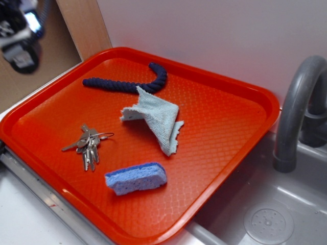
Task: Grab the blue sponge.
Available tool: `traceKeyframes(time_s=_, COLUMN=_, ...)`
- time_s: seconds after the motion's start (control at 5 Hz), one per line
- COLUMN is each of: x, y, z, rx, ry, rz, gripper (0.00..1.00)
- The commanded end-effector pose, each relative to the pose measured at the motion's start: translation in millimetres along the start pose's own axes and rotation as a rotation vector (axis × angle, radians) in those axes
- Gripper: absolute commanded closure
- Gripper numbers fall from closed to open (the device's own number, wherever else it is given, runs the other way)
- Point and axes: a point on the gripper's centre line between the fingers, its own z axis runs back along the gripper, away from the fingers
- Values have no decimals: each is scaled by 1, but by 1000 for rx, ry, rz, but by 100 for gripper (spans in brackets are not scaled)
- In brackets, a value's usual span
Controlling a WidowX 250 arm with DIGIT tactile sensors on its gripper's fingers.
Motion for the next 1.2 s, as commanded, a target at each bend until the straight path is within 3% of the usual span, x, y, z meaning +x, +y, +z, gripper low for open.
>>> traceKeyframes(time_s=0.0, x=16, y=-38, z=-32, rx=-15, ry=110, rz=-109, gripper=0)
traceKeyframes(time_s=0.2, x=15, y=-46, z=-54, rx=-41, ry=173, rz=-161, gripper=0)
traceKeyframes(time_s=0.4, x=15, y=-56, z=-80, rx=1, ry=268, rz=-191, gripper=0)
traceKeyframes(time_s=0.8, x=8, y=-61, z=-124, rx=-35, ry=368, rz=-216, gripper=0)
traceKeyframes(time_s=1.0, x=6, y=-56, z=-136, rx=-24, ry=425, rz=-178, gripper=0)
